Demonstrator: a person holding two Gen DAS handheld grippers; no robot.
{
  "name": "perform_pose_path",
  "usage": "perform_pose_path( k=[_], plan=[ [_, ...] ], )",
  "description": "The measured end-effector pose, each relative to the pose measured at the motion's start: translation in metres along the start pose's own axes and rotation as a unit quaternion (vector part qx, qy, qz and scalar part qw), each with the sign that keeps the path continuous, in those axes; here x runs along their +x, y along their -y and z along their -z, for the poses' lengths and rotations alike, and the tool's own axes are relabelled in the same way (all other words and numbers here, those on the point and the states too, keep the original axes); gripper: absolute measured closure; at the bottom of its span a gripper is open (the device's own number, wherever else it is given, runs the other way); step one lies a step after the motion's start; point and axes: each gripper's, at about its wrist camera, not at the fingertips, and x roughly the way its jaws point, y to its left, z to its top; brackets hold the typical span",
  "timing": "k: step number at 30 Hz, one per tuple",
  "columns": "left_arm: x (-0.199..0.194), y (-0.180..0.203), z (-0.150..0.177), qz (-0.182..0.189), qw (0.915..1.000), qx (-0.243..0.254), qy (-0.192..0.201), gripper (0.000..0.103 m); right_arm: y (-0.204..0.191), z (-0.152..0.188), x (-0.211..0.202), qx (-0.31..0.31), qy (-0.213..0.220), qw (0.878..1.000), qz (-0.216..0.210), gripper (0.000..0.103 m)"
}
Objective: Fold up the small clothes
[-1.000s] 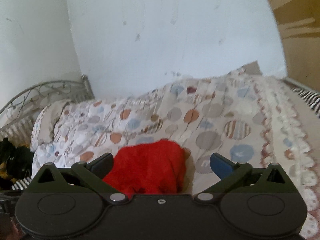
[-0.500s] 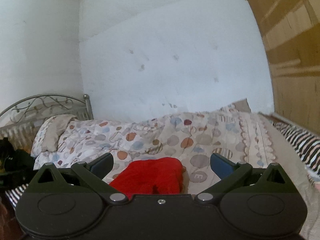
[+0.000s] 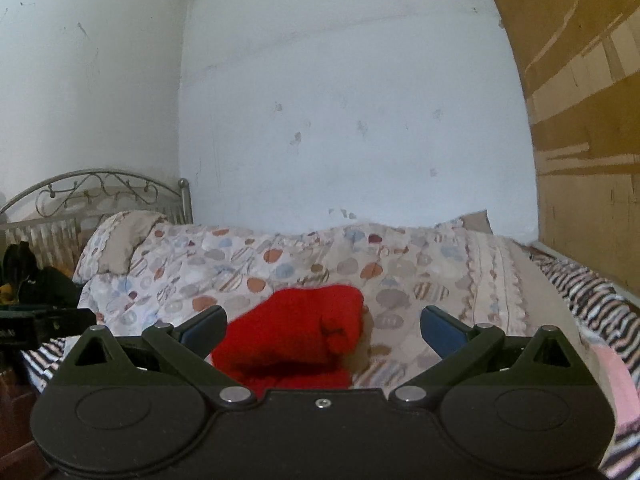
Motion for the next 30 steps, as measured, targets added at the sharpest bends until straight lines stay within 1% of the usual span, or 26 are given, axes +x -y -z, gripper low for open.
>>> perform_pose_path(
  k=[4, 6, 8, 11, 15, 20, 30],
  plan=[
    [-0.01, -0.001, 0.025, -0.002, 0.9999, -0.009, -0.012, 0.0, -0.003, 0.018, -0.019, 0.002, -0.002, 1.0, 0.013, 0.0],
    [-0.009, -0.004, 0.035, 0.013, 0.9994, -0.017, -0.025, 0.0, -0.007, 0.028, -0.023, -0.001, -0.009, 1.0, 0.017, 0.0],
    [-0.006, -0.007, 0.045, 0.015, 0.9988, -0.028, -0.038, 0.0, -0.011, 0.036, -0.024, -0.008, -0.015, 1.0, 0.02, 0.0],
    [-0.008, -0.006, 0.054, 0.009, 0.9989, -0.028, -0.035, 0.0, -0.017, 0.046, -0.026, -0.015, -0.016, 0.999, 0.024, 0.0],
    [-0.01, -0.004, 0.053, 0.001, 0.9996, -0.014, -0.026, 0.0, -0.02, 0.05, -0.03, -0.017, -0.009, 0.999, 0.029, 0.0],
    [-0.012, -0.005, 0.053, 0.0, 0.9994, -0.02, -0.028, 0.0, -0.02, 0.051, -0.037, -0.016, 0.002, 0.999, 0.044, 0.0],
    [-0.013, -0.009, 0.053, -0.007, 0.9992, -0.027, -0.028, 0.0, -0.019, 0.057, -0.035, -0.02, -0.011, 0.999, 0.042, 0.0]
  ],
)
